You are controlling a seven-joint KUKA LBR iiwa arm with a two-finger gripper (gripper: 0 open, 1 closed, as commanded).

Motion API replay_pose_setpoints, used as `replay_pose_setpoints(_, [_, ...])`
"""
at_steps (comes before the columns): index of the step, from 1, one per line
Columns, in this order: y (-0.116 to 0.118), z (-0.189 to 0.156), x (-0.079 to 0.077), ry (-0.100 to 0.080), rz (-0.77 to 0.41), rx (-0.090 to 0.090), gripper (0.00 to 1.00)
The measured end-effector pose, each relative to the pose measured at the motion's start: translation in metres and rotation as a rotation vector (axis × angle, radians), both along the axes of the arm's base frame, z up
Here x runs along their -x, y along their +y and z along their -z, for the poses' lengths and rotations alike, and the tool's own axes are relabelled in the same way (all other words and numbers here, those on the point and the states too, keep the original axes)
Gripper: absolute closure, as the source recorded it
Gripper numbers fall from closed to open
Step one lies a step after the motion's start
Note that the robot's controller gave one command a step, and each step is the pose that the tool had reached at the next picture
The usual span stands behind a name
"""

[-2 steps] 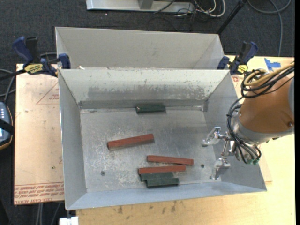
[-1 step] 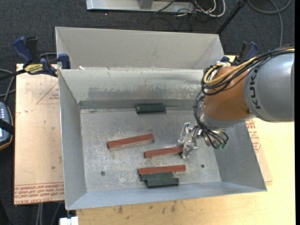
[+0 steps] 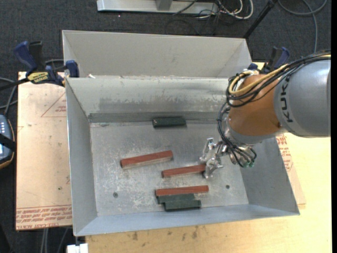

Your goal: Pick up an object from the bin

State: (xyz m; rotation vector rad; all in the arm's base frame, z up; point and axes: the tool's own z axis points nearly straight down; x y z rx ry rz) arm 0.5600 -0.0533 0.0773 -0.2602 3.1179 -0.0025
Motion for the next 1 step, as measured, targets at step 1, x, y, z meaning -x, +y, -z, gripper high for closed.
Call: replay_pose_setpoints(1, [0.0061,-0.1295,-0.0122,0.009,-0.053,-0.001,1.0])
